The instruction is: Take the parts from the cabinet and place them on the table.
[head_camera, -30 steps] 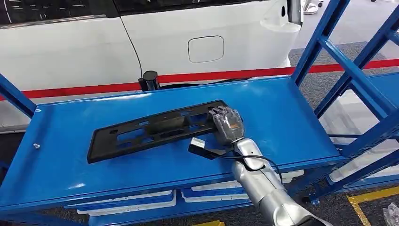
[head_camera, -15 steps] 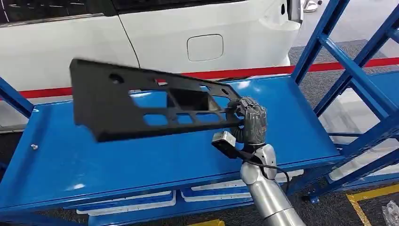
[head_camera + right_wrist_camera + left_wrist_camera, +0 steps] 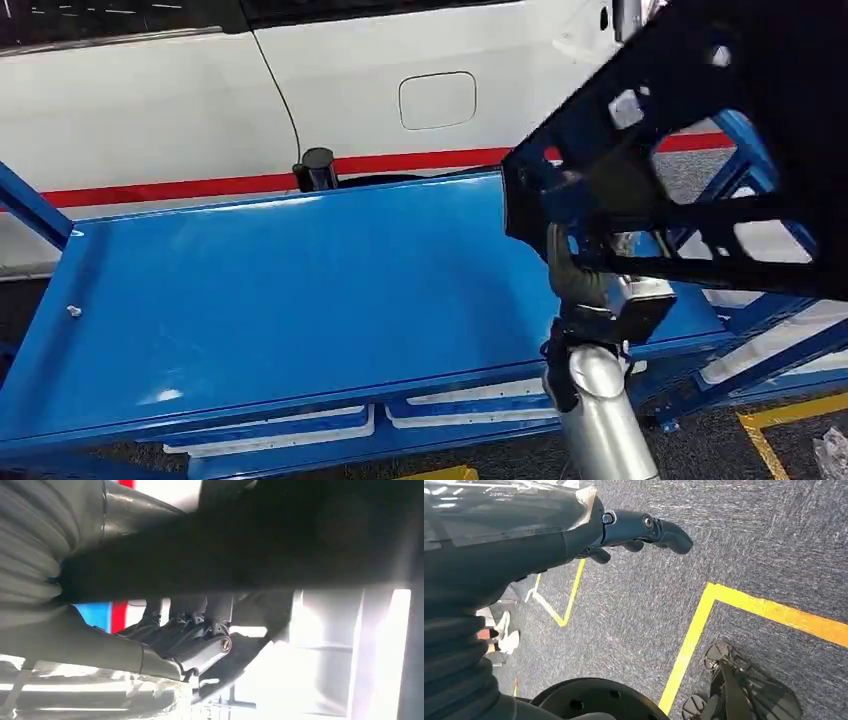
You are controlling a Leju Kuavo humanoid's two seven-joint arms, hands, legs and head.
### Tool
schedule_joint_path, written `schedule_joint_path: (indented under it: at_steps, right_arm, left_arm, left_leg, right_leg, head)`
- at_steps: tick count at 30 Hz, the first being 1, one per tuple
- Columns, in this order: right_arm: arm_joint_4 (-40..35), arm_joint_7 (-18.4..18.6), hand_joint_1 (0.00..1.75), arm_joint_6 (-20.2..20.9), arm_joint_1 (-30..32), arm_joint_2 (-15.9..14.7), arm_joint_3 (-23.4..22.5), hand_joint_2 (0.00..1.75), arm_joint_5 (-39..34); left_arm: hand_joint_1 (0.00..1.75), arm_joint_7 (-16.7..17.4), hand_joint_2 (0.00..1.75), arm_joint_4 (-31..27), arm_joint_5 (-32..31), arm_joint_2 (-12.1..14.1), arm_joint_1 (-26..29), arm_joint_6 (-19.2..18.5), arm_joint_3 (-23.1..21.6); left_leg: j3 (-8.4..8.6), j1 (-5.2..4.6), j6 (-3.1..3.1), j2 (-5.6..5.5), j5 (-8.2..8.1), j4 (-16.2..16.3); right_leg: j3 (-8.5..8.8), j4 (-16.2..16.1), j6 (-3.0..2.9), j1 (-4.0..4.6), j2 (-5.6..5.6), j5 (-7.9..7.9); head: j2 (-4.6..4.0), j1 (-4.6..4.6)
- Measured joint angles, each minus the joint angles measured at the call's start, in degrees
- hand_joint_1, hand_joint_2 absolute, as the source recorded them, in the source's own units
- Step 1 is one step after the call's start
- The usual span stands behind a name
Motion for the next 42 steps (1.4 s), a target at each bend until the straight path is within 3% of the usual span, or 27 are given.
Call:
schedule_joint_path:
  at_steps: [12, 14, 16, 17, 18, 19, 20, 22, 23, 24, 25, 26, 27, 28, 29, 30, 31, 32, 33, 34, 35, 37, 38, 39, 40, 42]
  right_arm:
    - [-11.6, -3.0, 1.75, -1.7, 7.3, -0.8, -2.8, 1.75, -0.9]
    - [-12.5, -3.1, 1.75, -1.7, 8.3, -0.8, -2.8, 1.75, -0.8]
    - [-13.1, -3.3, 1.75, -1.7, 8.7, -0.8, -2.8, 1.75, -0.7]
    - [-13.3, -3.3, 1.75, -1.7, 8.7, -0.8, -2.8, 1.75, -0.7]
    - [-13.7, -3.4, 1.75, -1.7, 8.8, -0.9, -2.8, 1.75, -0.6]
    - [-13.7, -3.5, 1.75, -1.7, 8.9, -1.0, -2.8, 1.75, -0.6]
    - [-13.8, -3.5, 1.75, -1.7, 8.8, -1.1, -2.8, 1.75, -0.6]
    - [-13.8, -3.5, 1.75, -1.7, 9.1, -1.2, -2.8, 1.75, -0.6]
    - [-13.8, -3.5, 1.75, -1.7, 9.3, -1.3, -2.8, 1.75, -0.6]
    - [-13.8, -3.5, 1.75, -1.7, 9.4, -1.4, -2.8, 1.75, -0.6]
    - [-13.8, -3.5, 1.75, -1.7, 9.4, -1.4, -2.8, 1.75, -0.6]
    - [-13.8, -3.5, 1.75, -1.7, 9.3, -1.6, -2.8, 1.75, -0.6]
    - [-13.8, -3.5, 1.75, -1.7, 9.3, -1.6, -2.8, 1.75, -0.6]
    - [-13.8, -3.5, 1.75, -1.7, 9.3, -1.6, -2.8, 1.75, -0.6]
    - [-13.8, -3.5, 1.75, -1.7, 9.4, -1.6, -2.8, 1.75, -0.6]
    - [-13.8, -3.6, 1.75, -1.8, 9.5, -1.6, -2.8, 1.75, -0.6]
    - [-13.8, -3.6, 1.75, -1.8, 9.5, -1.6, -2.8, 1.75, -0.6]
    - [-13.8, -3.6, 1.75, -1.8, 9.5, -1.6, -2.9, 1.75, -0.6]
    - [-13.8, -3.6, 1.75, -1.8, 9.5, -1.6, -2.9, 1.75, -0.6]
    - [-13.8, -3.6, 1.75, -1.8, 9.4, -1.6, -3.0, 1.75, -0.6]
    - [-13.8, -3.6, 1.75, -1.8, 9.4, -1.6, -3.0, 1.75, -0.6]
    - [-13.8, -3.6, 1.75, -1.8, 9.4, -1.6, -3.0, 1.75, -0.6]
    - [-13.8, -3.6, 1.75, -1.8, 9.4, -1.6, -3.0, 1.75, -0.6]
    - [-13.8, -3.6, 1.75, -1.8, 9.4, -1.6, -3.0, 1.75, -0.6]
    - [-13.8, -3.6, 1.75, -1.8, 9.5, -1.6, -3.0, 1.75, -0.6]
    - [-13.8, -3.6, 1.75, -1.8, 9.5, -1.6, -3.0, 1.75, -0.6]
  left_arm:
    - [0.00, -2.1, 1.75, 0.0, 1.0, 0.7, 0.0, -3.8, 0.4]
    - [0.00, -2.1, 1.75, 0.0, 1.4, 0.9, 0.0, -3.9, 0.4]
    - [0.00, -2.1, 1.75, 0.0, 1.4, 1.1, 0.0, -4.0, 0.4]
    - [0.00, -2.1, 1.75, 0.0, 1.5, 1.1, 0.0, -4.0, 0.4]
    - [0.00, -2.1, 1.75, 0.0, 1.5, 1.1, 0.0, -4.0, 0.4]
    - [0.00, -2.1, 1.75, 0.0, 1.5, 1.1, 0.0, -4.1, 0.4]
    - [0.00, -2.1, 1.75, 0.0, 1.5, 1.1, 0.0, -4.1, 0.4]
    - [0.00, -2.1, 1.75, 0.0, 1.5, 1.1, 0.0, -4.3, 0.4]
    - [0.00, -2.1, 1.75, 0.0, 1.5, 1.1, 0.0, -4.3, 0.4]
    - [0.00, -2.1, 1.75, 0.0, 1.5, 1.1, 0.1, -4.3, 0.4]
    - [0.00, -2.1, 1.75, 0.0, 1.5, 1.1, 0.1, -4.3, 0.4]
    - [0.00, -2.1, 1.75, 0.0, 1.5, 1.1, 0.0, -4.3, 0.4]
    - [0.00, -2.1, 1.75, 0.0, 1.5, 1.1, 0.0, -4.3, 0.4]
    - [0.00, -2.1, 1.75, 0.0, 1.5, 1.1, 0.0, -4.3, 0.4]
    - [0.00, -2.1, 1.75, 0.0, 1.5, 1.2, -0.1, -4.3, 0.4]
    - [0.00, -2.1, 1.75, 0.0, 1.5, 1.2, 0.0, -4.3, 0.4]
    - [0.00, -2.1, 1.75, 0.0, 1.5, 1.2, 0.0, -4.3, 0.4]
    - [0.00, -2.1, 1.75, 0.0, 1.5, 1.2, 0.0, -4.3, 0.4]
    - [0.00, -2.1, 1.75, 0.0, 1.5, 1.2, 0.0, -4.3, 0.4]
    - [0.00, -2.1, 1.75, 0.0, 1.6, 1.2, 0.0, -4.3, 0.4]
    - [0.00, -2.1, 1.75, 0.0, 1.6, 1.2, 0.0, -4.3, 0.5]
    - [0.00, -2.2, 1.75, 0.0, 1.6, 1.2, 0.0, -4.3, 0.4]
    - [0.00, -2.3, 1.75, 0.0, 1.6, 1.2, 0.0, -4.4, 0.5]
    - [0.00, -2.3, 1.75, 0.0, 1.6, 1.2, 0.0, -4.4, 0.5]
    - [0.00, -2.4, 1.75, 0.0, 1.6, 1.2, 0.1, -4.4, 0.5]
    - [0.00, -2.5, 1.75, 0.0, 1.6, 1.2, 0.0, -4.4, 0.5]
  left_leg:
    - [-0.02, -0.38, 0.28, 0.00, -0.16, 0.1]
    - [-0.07, -0.55, 0.51, 0.01, -0.24, 0.2]
    - [-0.10, -0.75, 0.81, 0.01, -0.17, 0.1]
    - [-0.05, -0.78, 1.32, 0.02, 0.34, 0.0]
    - [0.41, 0.29, 1.73, 0.23, 1.27, -1.3]
    - [0.55, 0.16, 1.70, 0.39, 1.53, -1.8]
    - [0.47, 0.36, 2.01, 0.43, 1.72, -1.9]
    - [0.25, 0.50, 2.00, 0.56, 1.72, -1.9]
    - [0.21, 0.57, 1.95, 0.60, 1.75, -1.9]
    - [0.24, 0.70, 1.83, 0.62, 1.73, -1.9]
    - [0.27, 0.86, 1.69, 0.62, 1.70, -1.8]
    - [0.35, 1.19, 1.23, 0.61, 1.57, -1.7]
    - [0.37, 1.48, 0.69, 0.60, 1.30, -1.3]
    - [0.18, 1.39, 0.06, 0.62, 1.00, -1.0]
    - [-0.38, 1.23, -0.47, 0.47, 0.87, -0.6]
    - [-0.19, 0.99, -0.69, 0.36, 0.92, -0.4]
    - [-0.39, 1.08, -0.84, 0.23, 0.94, -0.2]
    - [-0.51, 1.21, -1.16, 0.25, 1.15, -0.3]
    - [-0.68, 1.51, -1.48, 0.25, 0.90, -0.2]
    - [-1.07, 1.59, -1.60, 0.25, -0.43, 0.9]
    - [-2.32, 1.57, -1.62, 0.26, -2.92, 3.9]
    - [-6.15, 1.54, -1.70, 0.22, -7.78, 12.6]
    - [-7.75, 1.54, -1.64, 0.22, -9.15, 16.4]
    - [-8.14, 1.49, -1.48, 0.22, -9.04, 17.7]
    - [-7.05, 1.45, -1.15, 0.22, -7.43, 16.1]
    - [-1.93, 1.25, -0.17, 0.19, -3.02, 7.4]
  right_leg:
    - [-0.01, -0.1, 0.10, -0.44, 0.01, 0.06]
    - [-0.01, -0.1, 0.22, -0.61, 0.02, 0.10]
    - [0.03, -0.3, 0.69, -0.81, 0.04, 0.21]
    - [0.10, -0.5, 1.21, -0.81, 0.06, 0.59]
    - [-0.32, -0.1, 1.25, -0.47, 0.01, 0.07]
    - [-0.80, 0.7, 1.30, -0.49, -0.05, -0.51]
    - [-2.24, 3.9, 0.97, -0.40, -0.03, -2.30]
    - [-6.40, 12.9, 0.85, -0.75, -0.04, -5.65]
    - [-7.83, 16.0, 1.21, -0.97, -0.04, -6.23]
    - [-8.03, 16.3, 1.87, -1.23, -0.07, -5.62]
    - [-7.09, 14.2, 2.61, -1.48, -0.08, -4.29]
    - [-4.41, 8.7, 3.86, -1.87, -0.22, -1.60]
    - [-1.78, 3.4, 4.75, -2.21, -0.46, 0.51]
    - [-0.17, -0.1, 5.13, -2.46, -0.76, 0.22]
    - [0.37, 0.4, 4.25, -1.56, 0.21, 0.70]
    - [0.00, 0.4, 3.85, -1.72, 0.17, 0.67]
    - [-0.28, 0.4, 3.06, -1.91, 0.29, 0.24]
    - [-0.60, 0.7, 2.93, -1.75, 0.33, 0.19]
    - [-0.74, 0.4, 2.11, -2.07, 0.31, 0.41]
    - [-0.80, 0.4, 1.52, -2.12, 0.27, 0.61]
    - [-1.07, 0.4, 0.94, -1.98, 0.25, 0.81]
    - [-1.85, 0.5, 0.10, -1.47, 0.16, 1.28]
    - [-2.29, 0.5, -0.29, -1.21, 0.12, 1.55]
    - [-2.63, 0.5, -0.52, -0.90, 0.11, 1.78]
    - [-2.93, 0.5, -0.67, -0.69, 0.11, 2.08]
    - [-3.27, 0.5, -0.60, -0.34, 0.20, 2.62]
  head:
    - [0.02, 0.00]
    - [0.02, -0.02]
    - [0.02, -0.04]
    - [0.00, -0.09]
    - [0.02, -0.02]
    - [0.02, 0.04]
    - [0.02, 0.35]
    - [0.00, 0.44]
    - [0.02, 0.39]
    - [0.02, 0.42]
    - [0.00, 0.37]
    - [0.00, 0.44]
    - [0.02, 0.39]
    - [0.02, 0.57]
    - [0.02, 0.90]
    - [0.02, 0.74]
    - [0.02, 0.59]
    - [0.02, 0.63]
    - [0.02, 0.61]
    - [0.00, 0.50]
    - [0.02, 0.44]
    - [0.02, 0.37]
    - [0.02, 0.35]
    - [0.02, 0.37]
    - [0.02, 0.37]
    - [0.02, 0.37]
